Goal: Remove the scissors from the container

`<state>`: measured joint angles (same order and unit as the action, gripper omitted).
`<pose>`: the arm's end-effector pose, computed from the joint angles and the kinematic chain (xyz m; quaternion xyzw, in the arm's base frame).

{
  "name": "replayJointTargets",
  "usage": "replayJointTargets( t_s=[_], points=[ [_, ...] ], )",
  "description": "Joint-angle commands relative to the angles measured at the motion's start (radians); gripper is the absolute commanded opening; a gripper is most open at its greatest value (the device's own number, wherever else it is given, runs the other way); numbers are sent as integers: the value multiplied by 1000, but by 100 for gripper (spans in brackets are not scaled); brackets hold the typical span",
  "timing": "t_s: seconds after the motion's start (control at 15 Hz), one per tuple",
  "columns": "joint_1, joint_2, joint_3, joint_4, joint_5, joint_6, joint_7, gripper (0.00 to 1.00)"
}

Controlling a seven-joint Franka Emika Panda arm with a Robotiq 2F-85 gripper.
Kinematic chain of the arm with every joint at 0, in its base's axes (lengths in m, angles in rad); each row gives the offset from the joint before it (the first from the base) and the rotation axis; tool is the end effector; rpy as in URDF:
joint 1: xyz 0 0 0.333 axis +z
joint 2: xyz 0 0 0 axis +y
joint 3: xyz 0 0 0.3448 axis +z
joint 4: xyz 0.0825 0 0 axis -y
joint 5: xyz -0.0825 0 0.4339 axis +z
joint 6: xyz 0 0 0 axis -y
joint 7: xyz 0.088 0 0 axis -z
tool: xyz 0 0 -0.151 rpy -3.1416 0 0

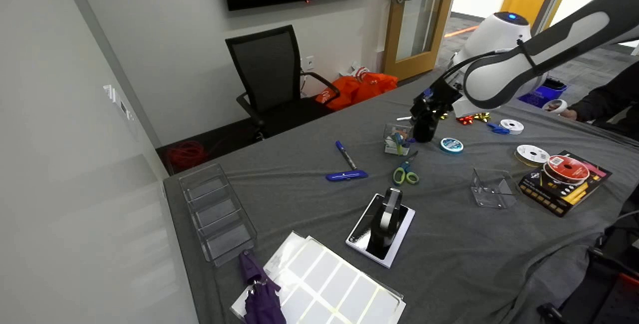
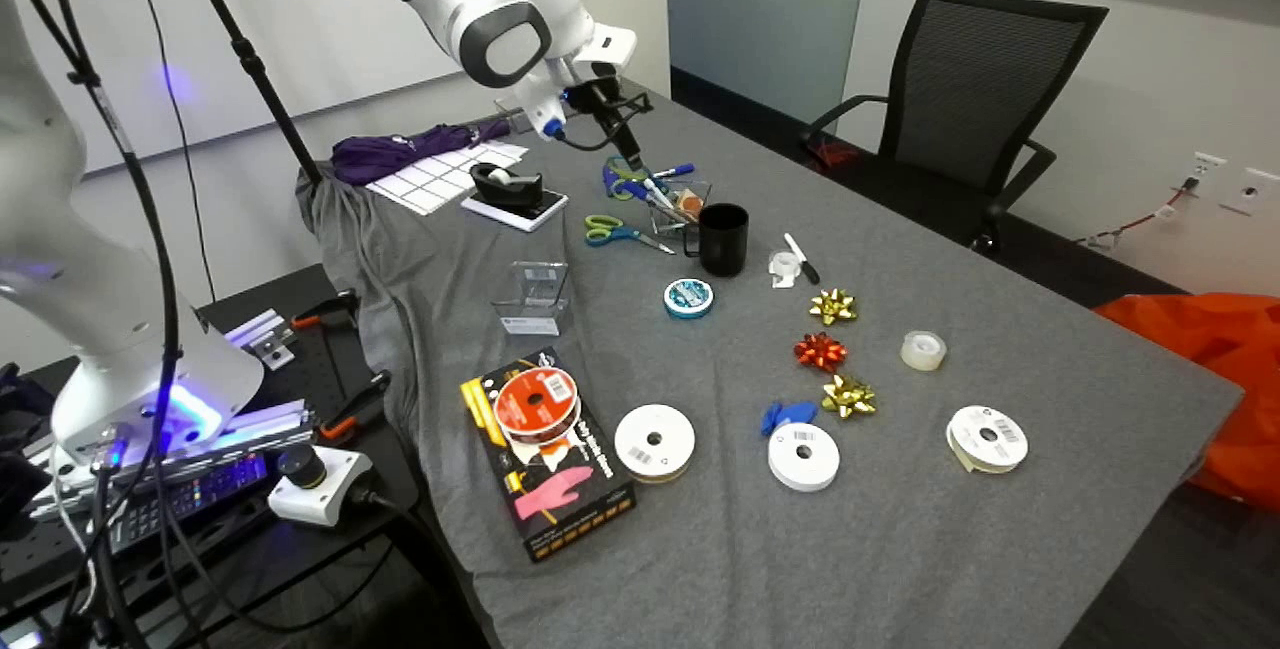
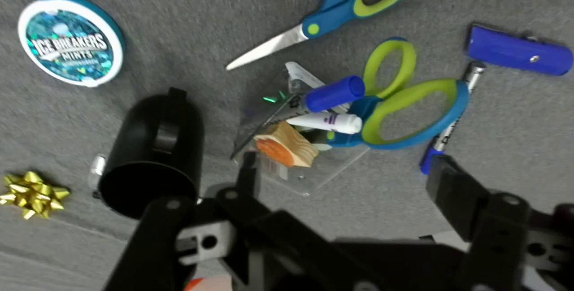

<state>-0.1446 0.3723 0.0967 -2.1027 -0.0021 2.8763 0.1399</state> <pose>0.6748 -0.0331 0.2307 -0.9748 0.0976 -0.1992 0.0253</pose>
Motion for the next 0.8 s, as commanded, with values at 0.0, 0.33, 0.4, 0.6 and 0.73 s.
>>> replayJointTargets(
  t_s=[0.0,0.33,0.4,0.6,0.73],
  points=[
    [160,16,-145,53,-1,-132,189,100],
    [245,34,-171,111,44,-250,396,100],
    [256,40,-174,119,44,-261,430,100],
    [277,65,-187,142,34,-263,516,100],
    [284,87,-195,154,29,-256,555,100]
  ],
)
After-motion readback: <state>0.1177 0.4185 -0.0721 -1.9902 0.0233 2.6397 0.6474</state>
